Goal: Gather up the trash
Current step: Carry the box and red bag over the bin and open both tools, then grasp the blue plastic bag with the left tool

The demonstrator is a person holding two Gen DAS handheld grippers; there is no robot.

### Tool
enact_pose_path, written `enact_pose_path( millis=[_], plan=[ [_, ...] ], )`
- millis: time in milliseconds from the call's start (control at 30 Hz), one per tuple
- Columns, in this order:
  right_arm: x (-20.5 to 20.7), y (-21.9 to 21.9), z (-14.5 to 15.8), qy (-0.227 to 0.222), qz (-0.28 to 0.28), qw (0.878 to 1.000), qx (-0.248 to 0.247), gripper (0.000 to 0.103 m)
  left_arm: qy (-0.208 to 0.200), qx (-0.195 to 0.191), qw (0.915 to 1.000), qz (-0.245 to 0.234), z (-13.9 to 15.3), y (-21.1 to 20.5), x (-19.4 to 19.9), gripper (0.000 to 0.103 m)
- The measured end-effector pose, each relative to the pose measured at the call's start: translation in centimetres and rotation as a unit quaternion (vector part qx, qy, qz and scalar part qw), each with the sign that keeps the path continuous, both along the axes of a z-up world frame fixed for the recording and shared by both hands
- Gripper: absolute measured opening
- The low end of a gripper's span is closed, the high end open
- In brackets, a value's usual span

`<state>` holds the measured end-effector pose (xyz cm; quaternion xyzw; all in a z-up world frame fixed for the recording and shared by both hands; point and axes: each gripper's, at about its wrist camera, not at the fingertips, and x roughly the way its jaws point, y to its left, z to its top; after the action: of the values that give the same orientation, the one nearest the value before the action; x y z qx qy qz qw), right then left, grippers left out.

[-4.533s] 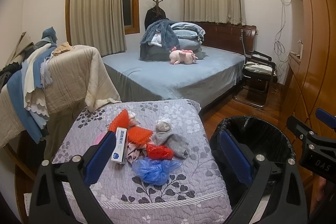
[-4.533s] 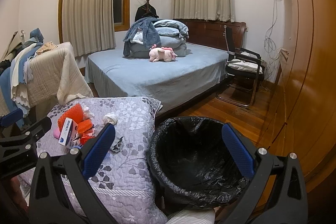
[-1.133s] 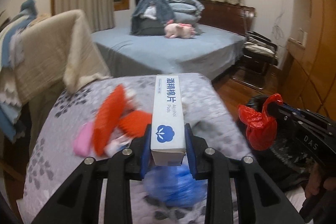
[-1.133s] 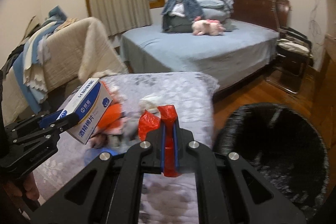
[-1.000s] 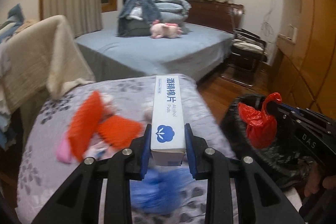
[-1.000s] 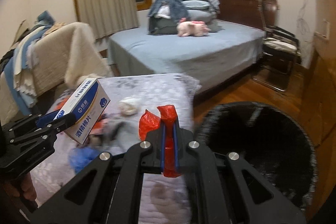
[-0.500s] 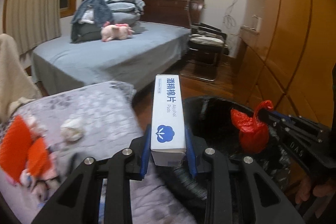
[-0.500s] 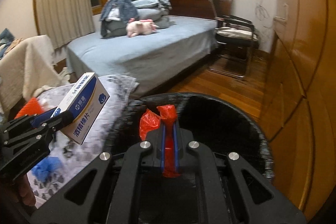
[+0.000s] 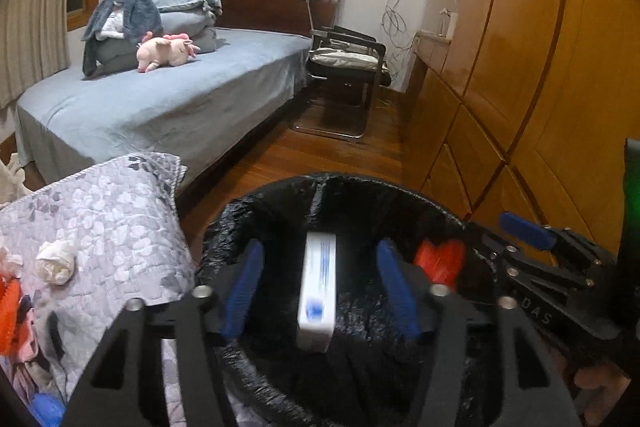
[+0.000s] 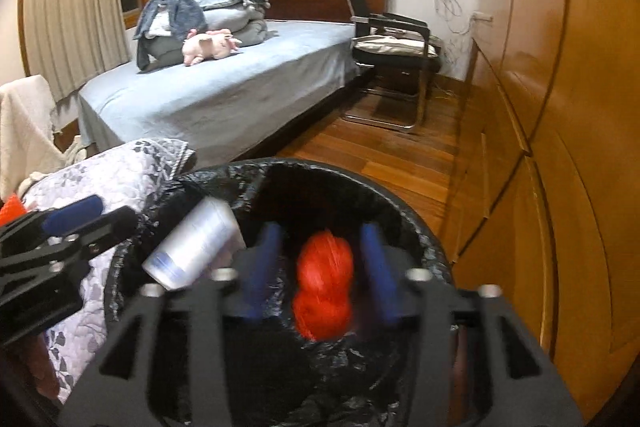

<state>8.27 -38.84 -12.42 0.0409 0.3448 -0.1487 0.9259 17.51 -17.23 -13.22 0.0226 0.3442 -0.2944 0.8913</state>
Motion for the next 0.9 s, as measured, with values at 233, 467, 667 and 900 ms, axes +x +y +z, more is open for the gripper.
enact_pose_path(
  millis=[233,467,667,900],
  plan=[
    [-0.2,1.0,0.1,-0.014,-0.01,1.0,-0.004,0.094,-0.015,0.02,0.9968,0.076,0.3,6.6,-0.3,0.084],
    [0.6,7.0,0.9,-0.029,0.057,0.998,0.016,0.097,-0.033,0.049,0.9821,0.179,0.4,15.9,-2.5,0.09],
    [1.3,13.5,1.5,-0.038,0.138,0.989,0.043,0.097,-0.023,0.072,0.9673,0.242,-0.7,21.7,-5.0,0.09],
    [1.2,19.2,1.6,-0.036,0.201,0.978,0.042,0.097,0.01,0.081,0.9606,0.266,-3.3,24.7,-6.7,0.089]
  ],
)
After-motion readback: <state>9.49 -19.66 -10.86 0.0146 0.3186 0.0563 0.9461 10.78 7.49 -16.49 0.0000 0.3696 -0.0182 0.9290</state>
